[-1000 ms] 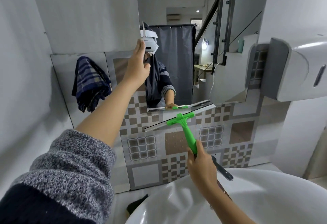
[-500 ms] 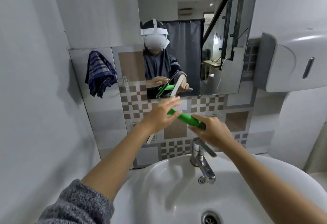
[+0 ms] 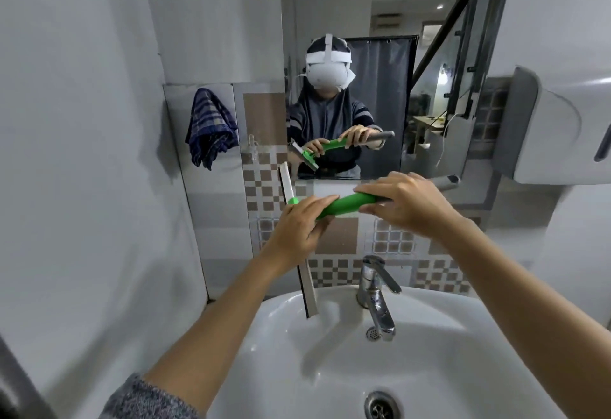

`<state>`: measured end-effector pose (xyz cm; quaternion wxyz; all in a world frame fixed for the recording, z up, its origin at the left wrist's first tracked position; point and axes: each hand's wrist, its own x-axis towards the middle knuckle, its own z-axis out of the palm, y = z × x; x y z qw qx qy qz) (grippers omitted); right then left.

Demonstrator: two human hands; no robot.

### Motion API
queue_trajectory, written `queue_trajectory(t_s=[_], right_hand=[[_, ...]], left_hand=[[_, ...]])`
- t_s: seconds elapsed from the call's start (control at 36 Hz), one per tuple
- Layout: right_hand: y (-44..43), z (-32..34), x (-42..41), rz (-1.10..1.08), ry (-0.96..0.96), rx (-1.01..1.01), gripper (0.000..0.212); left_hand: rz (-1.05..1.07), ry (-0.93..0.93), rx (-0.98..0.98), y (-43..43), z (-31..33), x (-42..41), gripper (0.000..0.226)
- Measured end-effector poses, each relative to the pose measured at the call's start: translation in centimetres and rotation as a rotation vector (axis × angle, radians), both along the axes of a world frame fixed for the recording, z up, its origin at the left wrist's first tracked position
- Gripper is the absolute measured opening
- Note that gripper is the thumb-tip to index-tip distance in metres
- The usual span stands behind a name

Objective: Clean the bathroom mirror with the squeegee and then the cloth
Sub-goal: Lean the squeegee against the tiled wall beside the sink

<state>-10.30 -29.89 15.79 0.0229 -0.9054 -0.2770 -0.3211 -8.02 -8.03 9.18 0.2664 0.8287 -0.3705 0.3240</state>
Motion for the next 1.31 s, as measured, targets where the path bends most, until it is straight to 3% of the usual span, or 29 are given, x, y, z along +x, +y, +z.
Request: queue_trajectory(t_s=[0.14,0.31,0.44,0.58,0.69,0.81,0.94,1.31], right_hand=[[3.1,-1.7,1.0,0.061,-0.192,0.132,0.043],[9.6,-3.8,0.9,0.047,-0.176,0.522,0.055],[15.4,-4.3,0.3,0.161,0.124,0.846,0.073],[18.7,-5.1,1.7,0.310,0.405,1.062,0.087],[19.8,-5.9,3.3,0.275,0.403,1.043,0.088],[20.6,-7.4,5.1,0.367,0.526,1.067,0.088],[21.5,-9.5,7.1,0.405,0.622,1.035,0.088],[22.1,-12.1,10.6,0.467,0.739,1.089,0.087]], left_hand=[[0.148,-0.055,-0.148,1.4,-1.6,-0.8,0.041],[0.330,-0.035,-0.375,3.0,-3.1,-1.6,0.042],[0.369,0.092,-0.592,3.3,-4.6,-2.6,0.044],[0.413,0.110,-0.631,4.2,-5.3,-2.6,0.038],[0.371,0.178,-0.598,6.2,-6.0,-2.2,0.042],[0.248,0.345,-0.603,8.0,-7.2,-1.8,0.050],[0.247,0.510,-0.666,9.5,-8.9,-0.9,0.055],[0.281,0.604,-0.782,9.9,-10.8,2.1,0.056]])
